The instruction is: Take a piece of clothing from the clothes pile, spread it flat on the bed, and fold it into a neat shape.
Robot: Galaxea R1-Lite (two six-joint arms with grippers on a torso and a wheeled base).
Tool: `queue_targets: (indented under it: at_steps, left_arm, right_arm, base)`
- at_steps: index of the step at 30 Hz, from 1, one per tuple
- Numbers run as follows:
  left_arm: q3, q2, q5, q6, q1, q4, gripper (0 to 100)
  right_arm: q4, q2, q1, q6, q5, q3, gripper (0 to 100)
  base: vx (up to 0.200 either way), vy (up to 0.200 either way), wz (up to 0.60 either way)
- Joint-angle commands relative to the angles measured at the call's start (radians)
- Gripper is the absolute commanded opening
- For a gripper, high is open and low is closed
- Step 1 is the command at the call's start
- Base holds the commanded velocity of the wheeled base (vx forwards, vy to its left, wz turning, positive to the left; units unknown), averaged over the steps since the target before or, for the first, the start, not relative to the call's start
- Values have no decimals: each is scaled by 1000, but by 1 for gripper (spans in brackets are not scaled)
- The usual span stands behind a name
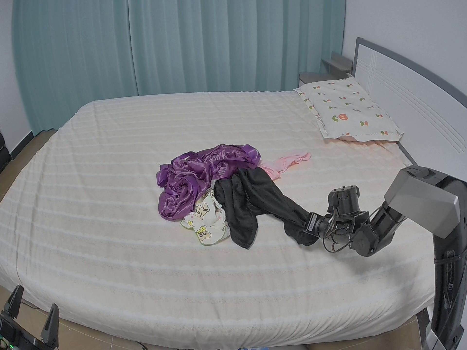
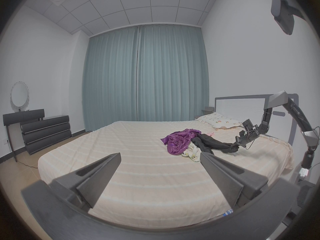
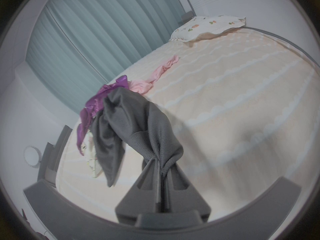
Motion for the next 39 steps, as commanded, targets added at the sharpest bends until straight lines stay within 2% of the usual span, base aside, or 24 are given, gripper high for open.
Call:
queue_targets:
  at_steps: [1, 3, 4, 6, 7, 8, 9, 10, 11, 12, 14, 15, 18, 19, 20, 21, 22, 25, 30, 34, 39]
  left_arm:
    - [-281, 193, -50, -20, 10, -45, 100]
    - [-270, 277, -79, 122, 12, -36, 100]
    - [-254, 333, -107, 162, 7, -25, 100]
    - [-228, 468, -191, 167, -11, -24, 100]
    - [-227, 491, -203, 168, -14, -25, 100]
    - [-225, 596, -246, 167, -33, -31, 100]
    - [-227, 685, -262, 168, -54, -44, 100]
    - [-227, 685, -262, 168, -54, -44, 100]
    - [-228, 879, -262, 165, -139, -110, 100]
    - [-230, 984, -262, 159, -186, -169, 100]
    - [-230, 1139, -260, 127, -222, -288, 100]
    - [-228, 1271, -251, 95, -238, -409, 100]
    - [-239, 1526, -180, 33, -311, -617, 100]
    - [-264, 1655, -116, -42, -352, -706, 100]
    - [-268, 1679, -104, -60, -363, -722, 100]
    - [-316, 1796, -33, -171, -433, -794, 100]
    - [-356, 1845, -13, -223, -464, -809, 100]
    - [-503, 1985, 24, -333, -518, -782, 100]
    - [-727, 2132, 21, -408, -550, -640, 100]
    - [-928, 2236, 21, -554, -577, -527, 100]
    - [-1071, 2319, 5, -635, -582, -446, 100]
  right_arm:
    - [-98, -148, 27, 48, 4, 142, 0]
    - [-105, -159, 29, 66, -5, 156, 0]
    - [-116, -162, 30, 83, -14, 165, 0]
    - [-145, -165, 36, 112, -28, 176, 0]
    - [-148, -165, 38, 114, -30, 178, 0]
    - [-161, -165, 42, 118, -37, 184, 0]
    - [-161, -162, 42, 118, -42, 185, 0]
    - [-161, -162, 42, 118, -42, 185, 0]
    - [-162, -156, 44, 120, -43, 179, 0]
    - [-162, -155, 44, 121, -43, 176, 0]
    - [-162, -155, 45, 121, -43, 175, 0]
    - [-162, -158, 47, 120, -43, 173, 0]
    - [-162, -162, 62, 120, -43, 173, 0]
    - [-162, -161, 68, 120, -45, 173, 0]
    - [-162, -161, 70, 121, -45, 173, 0]
    - [-162, -155, 72, 120, -45, 172, 0]
    - [-162, -151, 72, 120, -43, 172, 0]
    - [-164, -138, 72, 121, -43, 167, 0]
    - [-170, -135, 72, 123, -51, 168, 0]
    - [-173, -141, 70, 134, -57, 172, 0]
    - [-196, -142, 70, 140, -60, 179, 0]
  base:
    - [0, 0, 0]
    - [0, 0, 0]
    - [0, 0, 0]
    - [0, 0, 0]
    - [0, 0, 0]
    - [0, 0, 0]
    - [0, 0, 0]
    - [0, 0, 0]
    - [0, 0, 0]
    - [0, 0, 0]
    - [0, 0, 0]
    - [0, 0, 0]
    - [0, 0, 0]
    - [0, 0, 0]
    - [0, 0, 0]
    - [0, 0, 0]
    - [0, 0, 0]
    - [0, 0, 0]
    - [0, 0, 0]
    - [0, 0, 0]
    - [0, 0, 0]
